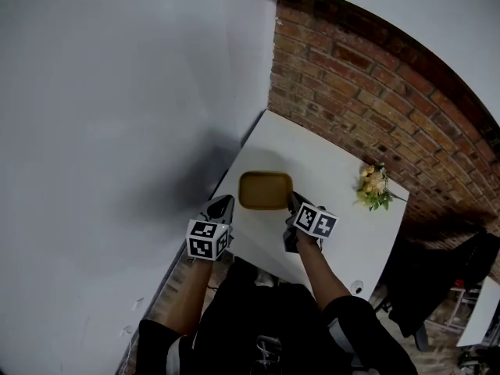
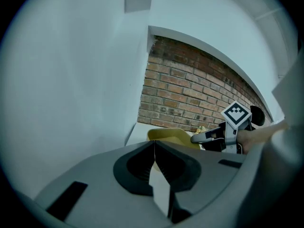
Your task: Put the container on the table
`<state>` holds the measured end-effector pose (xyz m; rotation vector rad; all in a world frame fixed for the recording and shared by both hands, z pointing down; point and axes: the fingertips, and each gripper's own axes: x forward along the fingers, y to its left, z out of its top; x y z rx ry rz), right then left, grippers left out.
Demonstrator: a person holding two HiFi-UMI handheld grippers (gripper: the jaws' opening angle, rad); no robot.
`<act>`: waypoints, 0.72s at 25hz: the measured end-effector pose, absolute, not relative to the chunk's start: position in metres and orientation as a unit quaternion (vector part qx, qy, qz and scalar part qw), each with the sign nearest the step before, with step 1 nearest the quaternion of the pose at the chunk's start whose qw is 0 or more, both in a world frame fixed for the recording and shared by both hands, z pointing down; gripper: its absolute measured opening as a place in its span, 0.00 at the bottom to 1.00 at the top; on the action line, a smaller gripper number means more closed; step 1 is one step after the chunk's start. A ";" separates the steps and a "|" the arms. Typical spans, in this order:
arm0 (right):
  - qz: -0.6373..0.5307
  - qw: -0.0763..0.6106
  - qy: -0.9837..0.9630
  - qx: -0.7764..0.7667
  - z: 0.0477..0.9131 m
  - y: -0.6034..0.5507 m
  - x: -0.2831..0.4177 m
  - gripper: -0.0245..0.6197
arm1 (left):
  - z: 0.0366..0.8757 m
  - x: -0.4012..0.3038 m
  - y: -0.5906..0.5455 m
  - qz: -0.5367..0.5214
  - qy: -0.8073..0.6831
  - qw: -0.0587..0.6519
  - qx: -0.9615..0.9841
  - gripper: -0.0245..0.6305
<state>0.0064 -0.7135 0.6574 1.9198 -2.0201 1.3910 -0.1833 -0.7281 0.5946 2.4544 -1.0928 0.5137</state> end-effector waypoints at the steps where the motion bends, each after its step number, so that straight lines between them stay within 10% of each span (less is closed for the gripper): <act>1: 0.445 0.022 -0.652 0.614 0.660 -0.719 0.002 0.09 | 0.596 -0.187 -0.732 0.184 -0.389 0.203 0.879 0.06; 18: 0.470 0.114 -0.650 0.586 0.738 -0.781 -0.035 0.09 | 0.620 -0.254 -0.766 0.190 -0.402 0.225 0.867 0.06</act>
